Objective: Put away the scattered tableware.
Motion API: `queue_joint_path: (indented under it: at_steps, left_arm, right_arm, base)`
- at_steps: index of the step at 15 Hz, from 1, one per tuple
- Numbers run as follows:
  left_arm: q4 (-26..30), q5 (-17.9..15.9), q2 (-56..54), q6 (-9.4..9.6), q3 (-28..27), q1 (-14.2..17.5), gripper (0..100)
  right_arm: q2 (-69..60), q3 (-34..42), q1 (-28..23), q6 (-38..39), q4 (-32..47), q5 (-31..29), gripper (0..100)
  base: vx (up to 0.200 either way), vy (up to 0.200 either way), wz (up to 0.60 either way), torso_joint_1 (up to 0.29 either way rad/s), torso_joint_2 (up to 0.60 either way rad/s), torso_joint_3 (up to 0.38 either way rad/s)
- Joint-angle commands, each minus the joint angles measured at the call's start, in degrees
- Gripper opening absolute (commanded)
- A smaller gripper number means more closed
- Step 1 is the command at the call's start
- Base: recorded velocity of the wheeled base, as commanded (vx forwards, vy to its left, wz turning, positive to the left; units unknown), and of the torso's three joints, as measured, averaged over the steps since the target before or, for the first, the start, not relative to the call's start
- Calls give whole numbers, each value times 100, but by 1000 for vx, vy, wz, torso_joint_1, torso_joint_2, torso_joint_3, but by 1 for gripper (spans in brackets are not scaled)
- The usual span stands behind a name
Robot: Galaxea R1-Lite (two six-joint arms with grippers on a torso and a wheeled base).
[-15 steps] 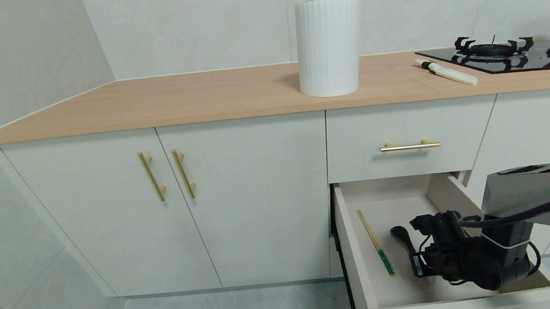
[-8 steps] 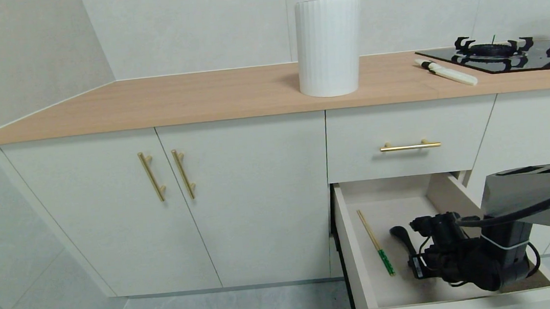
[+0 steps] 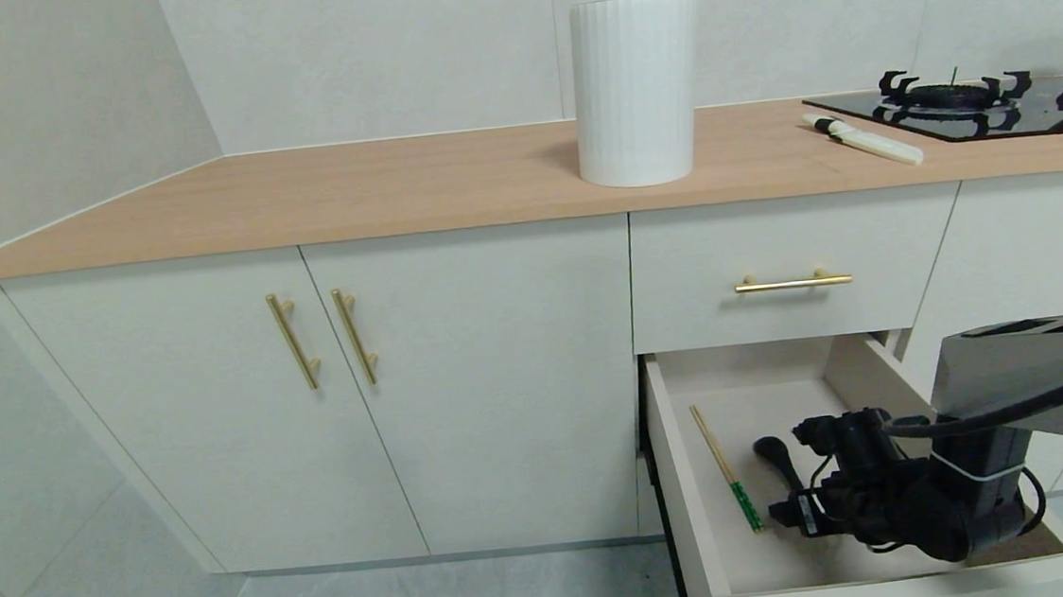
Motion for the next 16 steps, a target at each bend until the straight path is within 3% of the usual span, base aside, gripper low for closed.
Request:
queue_joint_path:
  at_steps: [1, 10, 16]
  left_arm:
    - [0, 1, 2, 0, 1, -1, 100]
    - [0, 1, 2, 0, 1, -1, 100]
    - [0, 1, 2, 0, 1, -1, 100]
  right_arm:
    - [-697, 266, -19, 107, -8, 27, 100]
    - [-2947, 1224, 140, 63, 167, -16, 100]
    - [-5241, 1118, 869, 54, 3419, 1, 100]
  base:
    - [0, 0, 0, 0, 0, 0]
    - [0, 0, 0, 0, 0, 0]
    - [0, 0, 0, 0, 0, 0]
